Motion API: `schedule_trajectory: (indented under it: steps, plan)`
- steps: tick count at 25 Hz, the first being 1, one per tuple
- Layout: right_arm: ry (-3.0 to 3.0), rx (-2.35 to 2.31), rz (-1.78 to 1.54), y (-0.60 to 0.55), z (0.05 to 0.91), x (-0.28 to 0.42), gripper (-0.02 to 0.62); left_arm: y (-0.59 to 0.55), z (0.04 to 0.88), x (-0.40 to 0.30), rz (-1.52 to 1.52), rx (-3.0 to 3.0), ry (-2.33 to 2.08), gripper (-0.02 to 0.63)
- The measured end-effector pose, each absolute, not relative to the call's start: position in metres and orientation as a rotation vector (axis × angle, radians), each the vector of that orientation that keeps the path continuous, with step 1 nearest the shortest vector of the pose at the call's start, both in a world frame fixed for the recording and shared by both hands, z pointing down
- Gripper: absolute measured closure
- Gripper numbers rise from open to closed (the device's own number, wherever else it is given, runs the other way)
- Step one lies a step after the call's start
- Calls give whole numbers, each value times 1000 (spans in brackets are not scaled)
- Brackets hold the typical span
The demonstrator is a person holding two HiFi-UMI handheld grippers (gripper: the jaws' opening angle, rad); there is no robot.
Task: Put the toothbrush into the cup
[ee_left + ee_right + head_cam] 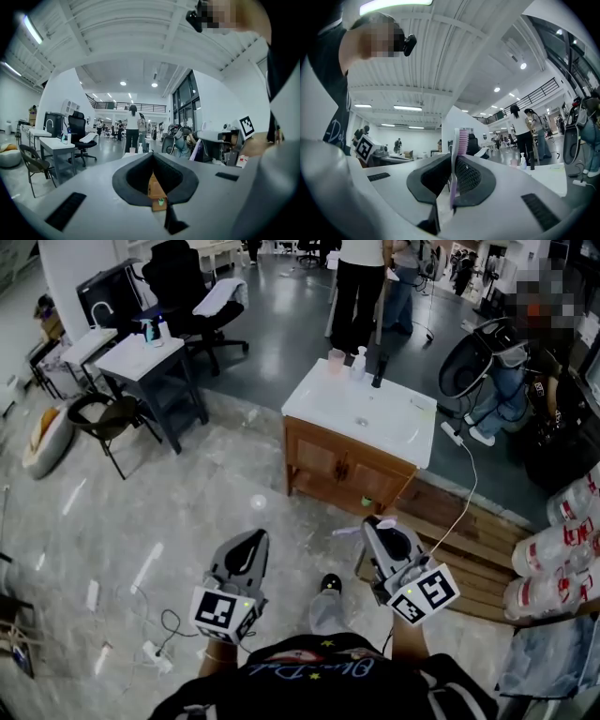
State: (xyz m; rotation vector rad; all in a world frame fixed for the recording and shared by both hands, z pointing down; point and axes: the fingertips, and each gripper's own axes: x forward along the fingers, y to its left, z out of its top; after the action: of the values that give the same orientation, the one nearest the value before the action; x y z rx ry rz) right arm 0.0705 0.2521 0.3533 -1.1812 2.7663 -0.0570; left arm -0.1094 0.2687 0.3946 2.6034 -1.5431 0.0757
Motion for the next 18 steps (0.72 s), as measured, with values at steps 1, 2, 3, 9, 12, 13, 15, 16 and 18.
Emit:
schedule_trajectory:
  steps: [1, 2, 3, 9, 12, 13, 15, 16, 18]
  plan:
    - [2767, -1176, -60, 240, 355, 74, 577, 258, 395, -107, 73, 2600, -1553, 611]
    - [2767, -1172, -62, 228, 356, 77, 577, 246, 395, -104, 72, 2596, -1562, 611]
    - [2767, -1169, -62, 216, 356, 82, 577, 234, 395, -100, 70, 2595, -1566, 611]
    - [2760, -1176, -63, 142, 356, 111, 577, 162, 395, -70, 67, 2604, -1557, 611]
    - [2753, -1174, -54, 109, 353, 127, 577, 131, 392, -55, 64, 2611, -1561, 611]
    - [2750, -1171, -51, 99, 352, 132, 577, 121, 391, -50, 67, 2612, -1564, 611]
    - [2747, -1161, -47, 79, 350, 141, 577, 102, 390, -41, 73, 2616, -1572, 611]
    - [2747, -1156, -47, 70, 350, 145, 577, 93, 389, -36, 72, 2620, -1576, 611]
    - [2746, -1149, -49, 54, 351, 152, 577, 77, 386, -29, 71, 2628, -1583, 611]
